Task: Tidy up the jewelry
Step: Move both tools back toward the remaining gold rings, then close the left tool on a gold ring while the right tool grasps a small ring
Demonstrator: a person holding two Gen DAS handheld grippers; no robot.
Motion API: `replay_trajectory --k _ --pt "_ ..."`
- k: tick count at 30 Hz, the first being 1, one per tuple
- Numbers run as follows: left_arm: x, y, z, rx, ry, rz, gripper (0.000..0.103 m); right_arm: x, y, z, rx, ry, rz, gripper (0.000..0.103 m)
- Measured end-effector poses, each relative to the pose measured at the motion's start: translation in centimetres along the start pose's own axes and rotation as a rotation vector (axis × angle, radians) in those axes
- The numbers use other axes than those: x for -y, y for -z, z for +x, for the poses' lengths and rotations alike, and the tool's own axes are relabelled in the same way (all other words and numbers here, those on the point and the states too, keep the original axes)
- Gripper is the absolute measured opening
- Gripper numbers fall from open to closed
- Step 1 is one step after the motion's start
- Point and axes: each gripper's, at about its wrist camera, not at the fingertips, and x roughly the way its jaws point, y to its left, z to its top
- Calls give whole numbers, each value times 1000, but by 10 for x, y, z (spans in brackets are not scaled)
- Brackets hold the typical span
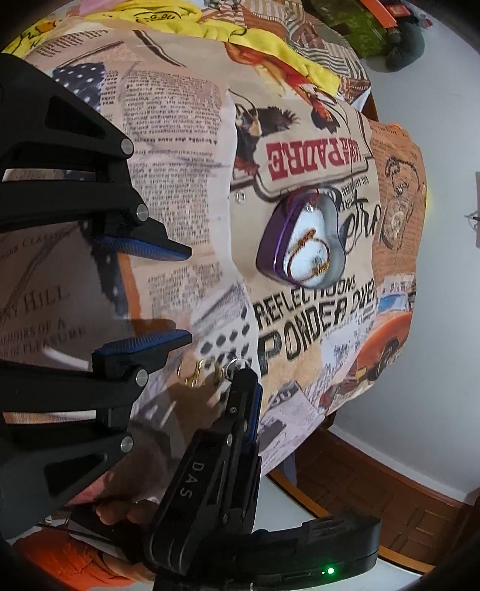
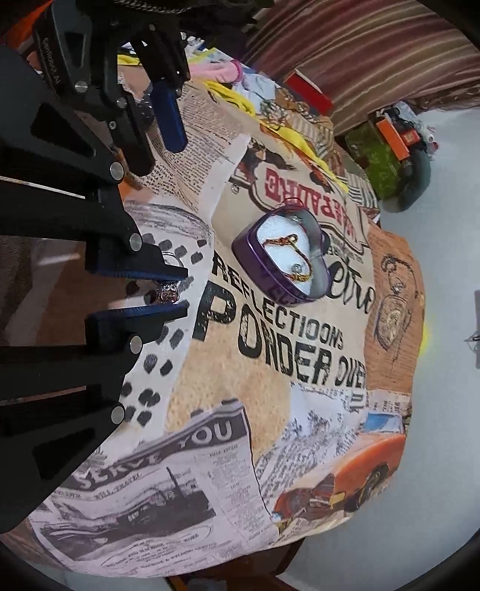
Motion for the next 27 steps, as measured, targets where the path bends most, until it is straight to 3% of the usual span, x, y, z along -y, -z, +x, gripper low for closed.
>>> replay_trajectory --k 12,23,27 --pt "46 1 20 -37 26 68 38 16 13 -37 73 21 22 12" --pt "53 -4 33 -32 28 73 38 23 24 -46 90 -8 39 12" --pt "51 -5 35 -22 13 71 22 23 26 -47 91 -12 42 12"
